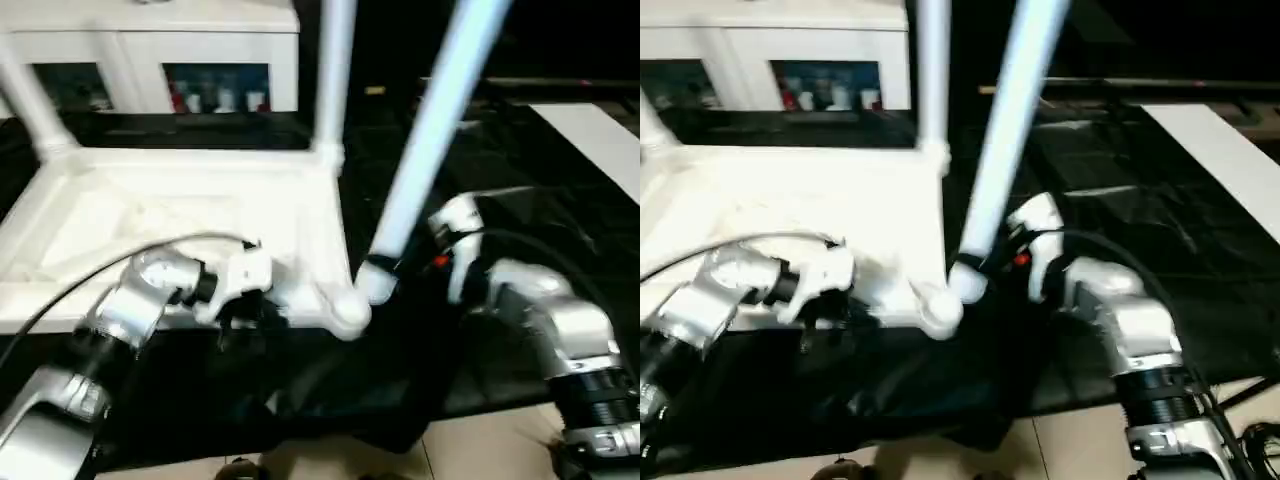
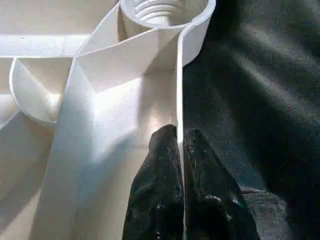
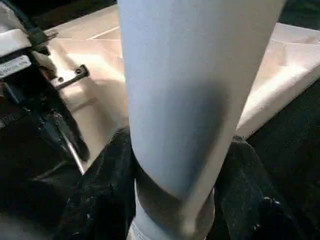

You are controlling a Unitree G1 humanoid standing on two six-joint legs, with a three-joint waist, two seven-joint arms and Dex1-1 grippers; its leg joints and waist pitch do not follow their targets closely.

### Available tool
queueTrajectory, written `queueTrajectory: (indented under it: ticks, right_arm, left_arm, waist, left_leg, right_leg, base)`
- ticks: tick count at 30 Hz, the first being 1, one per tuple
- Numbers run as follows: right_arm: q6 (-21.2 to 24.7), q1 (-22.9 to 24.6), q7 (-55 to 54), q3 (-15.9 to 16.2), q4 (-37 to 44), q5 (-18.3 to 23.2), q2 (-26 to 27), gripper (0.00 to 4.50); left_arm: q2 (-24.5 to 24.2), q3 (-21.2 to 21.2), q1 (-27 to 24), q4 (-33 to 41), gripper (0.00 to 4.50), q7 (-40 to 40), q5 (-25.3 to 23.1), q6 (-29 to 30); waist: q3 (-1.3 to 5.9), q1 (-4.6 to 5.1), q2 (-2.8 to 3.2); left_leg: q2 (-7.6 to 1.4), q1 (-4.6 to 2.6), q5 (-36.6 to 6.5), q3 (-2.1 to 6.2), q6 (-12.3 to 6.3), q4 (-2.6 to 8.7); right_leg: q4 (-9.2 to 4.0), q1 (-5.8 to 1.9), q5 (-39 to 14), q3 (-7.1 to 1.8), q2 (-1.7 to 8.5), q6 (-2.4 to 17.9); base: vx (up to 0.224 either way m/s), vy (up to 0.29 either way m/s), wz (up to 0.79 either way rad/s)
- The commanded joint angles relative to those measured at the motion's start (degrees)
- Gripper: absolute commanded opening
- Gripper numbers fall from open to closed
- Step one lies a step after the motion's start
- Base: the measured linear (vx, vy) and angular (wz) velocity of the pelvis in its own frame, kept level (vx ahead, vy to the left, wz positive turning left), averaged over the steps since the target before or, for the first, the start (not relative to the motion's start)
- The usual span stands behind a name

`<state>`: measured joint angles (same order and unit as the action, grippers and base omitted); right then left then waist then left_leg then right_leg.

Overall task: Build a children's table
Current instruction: Insert table leg to table base

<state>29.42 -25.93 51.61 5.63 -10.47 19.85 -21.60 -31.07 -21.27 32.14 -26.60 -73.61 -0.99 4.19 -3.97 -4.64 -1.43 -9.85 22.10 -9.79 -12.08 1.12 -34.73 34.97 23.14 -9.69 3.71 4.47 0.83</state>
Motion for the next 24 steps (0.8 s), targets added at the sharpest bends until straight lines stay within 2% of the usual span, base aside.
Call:
queueTrajectory:
  ticks: [1,5,11,24]
  right_arm:
    - [0.75,-1.13,1.08,1.24,-0.56,-0.52,-0.32,1.84]
    - [0.78,-1.94,1.71,2.04,-0.93,-0.80,0.29,1.84]
    - [1.19,-3.36,2.85,3.02,-1.09,-0.54,0.15,1.84]
    - [0.73,-3.62,3.97,4.42,-2.91,-1.93,-0.85,1.84]
  left_arm:
    - [1.23,0.08,0.42,0.24,0.00,3.06,-0.98,-0.27]
    - [2.11,0.07,0.71,-0.19,0.00,4.66,-2.13,0.14]
    - [2.43,-0.07,0.88,1.82,0.00,4.78,-2.05,2.50]
    - [3.74,1.84,1.78,-0.07,0.00,6.05,-0.95,0.62]
  waist:
    - [3.81,0.50,-0.31]
    - [3.68,0.68,-0.59]
    - [3.74,0.94,-0.54]
    - [3.98,1.10,-0.60]
  left_leg:
    - [-3.95,-2.18,-17.07,2.15,2.33,4.60]
    - [-3.86,-2.25,-18.00,2.34,2.47,4.57]
    - [-3.85,-2.14,-17.98,2.50,2.49,4.63]
    - [-3.78,-2.02,-16.02,2.25,1.71,4.39]
  right_leg:
    - [-4.72,-1.54,-22.73,-3.14,4.87,9.83]
    - [-5.29,-1.34,-26.58,-3.17,4.98,7.88]
    - [-5.38,-1.28,-27.09,-3.07,4.88,7.46]
    - [-4.98,-1.48,-23.06,-3.15,4.76,9.03]
  base:
    - [0.000,0.000,0.00]
    - [0.000,0.000,0.00]
    - [0.000,0.000,0.00]
    - [0.000,0.000,0.00]
